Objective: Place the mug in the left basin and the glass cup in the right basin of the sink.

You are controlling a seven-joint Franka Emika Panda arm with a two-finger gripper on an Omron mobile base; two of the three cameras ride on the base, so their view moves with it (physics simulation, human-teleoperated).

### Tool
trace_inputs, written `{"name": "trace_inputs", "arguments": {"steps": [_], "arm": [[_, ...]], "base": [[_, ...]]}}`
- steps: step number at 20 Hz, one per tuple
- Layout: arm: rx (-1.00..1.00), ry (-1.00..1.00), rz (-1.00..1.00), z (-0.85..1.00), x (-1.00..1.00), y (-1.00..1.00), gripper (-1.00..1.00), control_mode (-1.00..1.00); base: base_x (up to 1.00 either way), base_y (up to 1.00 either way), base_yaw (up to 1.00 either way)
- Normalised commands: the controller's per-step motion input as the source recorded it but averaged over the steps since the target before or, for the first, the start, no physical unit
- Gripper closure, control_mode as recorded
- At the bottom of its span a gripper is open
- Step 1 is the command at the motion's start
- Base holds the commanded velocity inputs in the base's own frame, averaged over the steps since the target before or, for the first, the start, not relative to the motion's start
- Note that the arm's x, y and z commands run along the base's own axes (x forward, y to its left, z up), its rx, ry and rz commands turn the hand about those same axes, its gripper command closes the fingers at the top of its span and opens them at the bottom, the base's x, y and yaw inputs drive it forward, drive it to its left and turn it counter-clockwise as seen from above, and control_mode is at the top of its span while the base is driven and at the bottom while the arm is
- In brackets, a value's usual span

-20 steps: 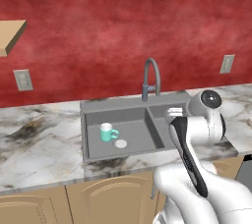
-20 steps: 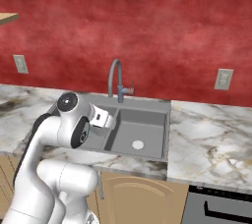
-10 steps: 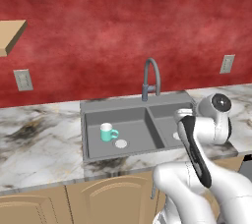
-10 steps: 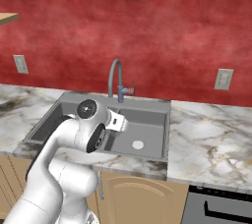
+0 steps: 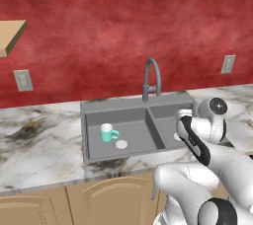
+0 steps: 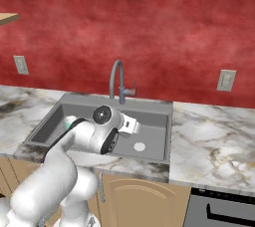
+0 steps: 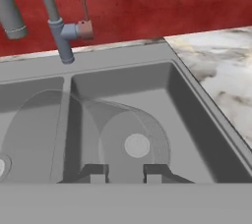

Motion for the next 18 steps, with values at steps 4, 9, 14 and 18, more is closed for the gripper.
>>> {"name": "trace_inputs", "arguments": {"steps": [4,9,14,18], "arm": [[0.0,0.05,0.0,-0.23,0.56,-0.25,1.0,-1.0],[0.04,0.08,0.0,-0.24,0.54,-0.22,1.0,-1.0],[0.1,0.07,0.0,-0.14,0.38,-0.19,1.0,-1.0],[0.14,0.04,0.0,-0.03,0.18,-0.2,1.0,-1.0]], "base": [[0.0,0.0,0.0],[0.0,0.0,0.0],[0.0,0.0,0.0],[0.0,0.0,0.0]]}}
